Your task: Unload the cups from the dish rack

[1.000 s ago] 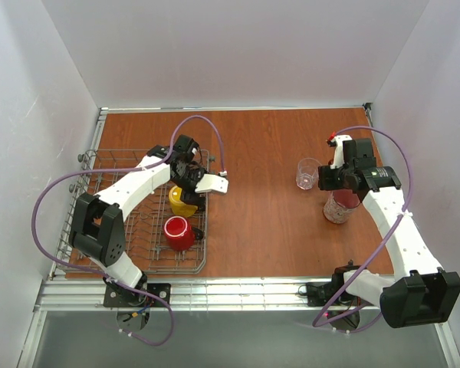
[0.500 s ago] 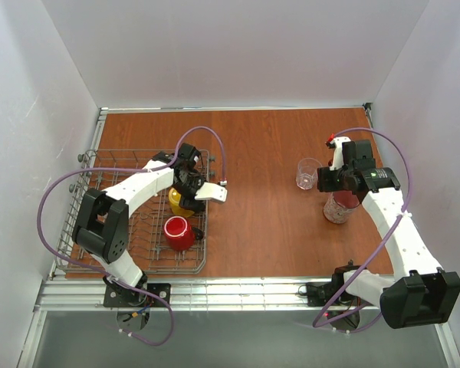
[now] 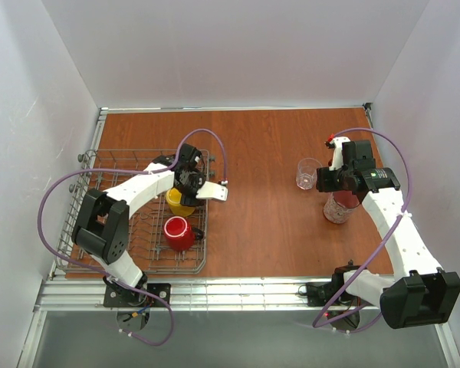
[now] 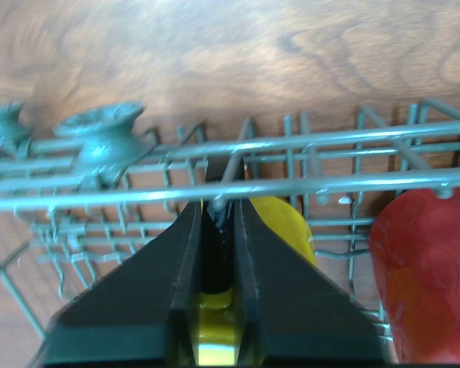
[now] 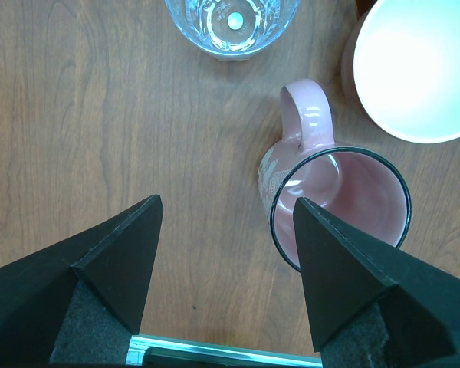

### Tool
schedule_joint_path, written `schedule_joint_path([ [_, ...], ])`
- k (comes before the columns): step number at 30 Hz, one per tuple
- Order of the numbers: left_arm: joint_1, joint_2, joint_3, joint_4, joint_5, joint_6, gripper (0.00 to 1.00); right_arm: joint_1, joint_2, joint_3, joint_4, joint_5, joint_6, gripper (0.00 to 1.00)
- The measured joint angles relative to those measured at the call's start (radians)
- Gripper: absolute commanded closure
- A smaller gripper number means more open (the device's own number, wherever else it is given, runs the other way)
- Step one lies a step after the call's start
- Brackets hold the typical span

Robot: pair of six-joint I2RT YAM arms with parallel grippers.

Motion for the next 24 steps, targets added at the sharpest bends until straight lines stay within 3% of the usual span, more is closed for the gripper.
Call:
schedule_joint_path([
  [11,-0.002,-0.005,0.041,-0.074,-0.032,-0.029,1.0,0.0,0.0,0.0,0.003,-0.036,0.0,0.35],
  [24,0.005,-0.005,0.115,-0.169,-0.207,-0.085,1.0,0.0,0.0,0.001,0.021,-0.114,0.0,0.36],
])
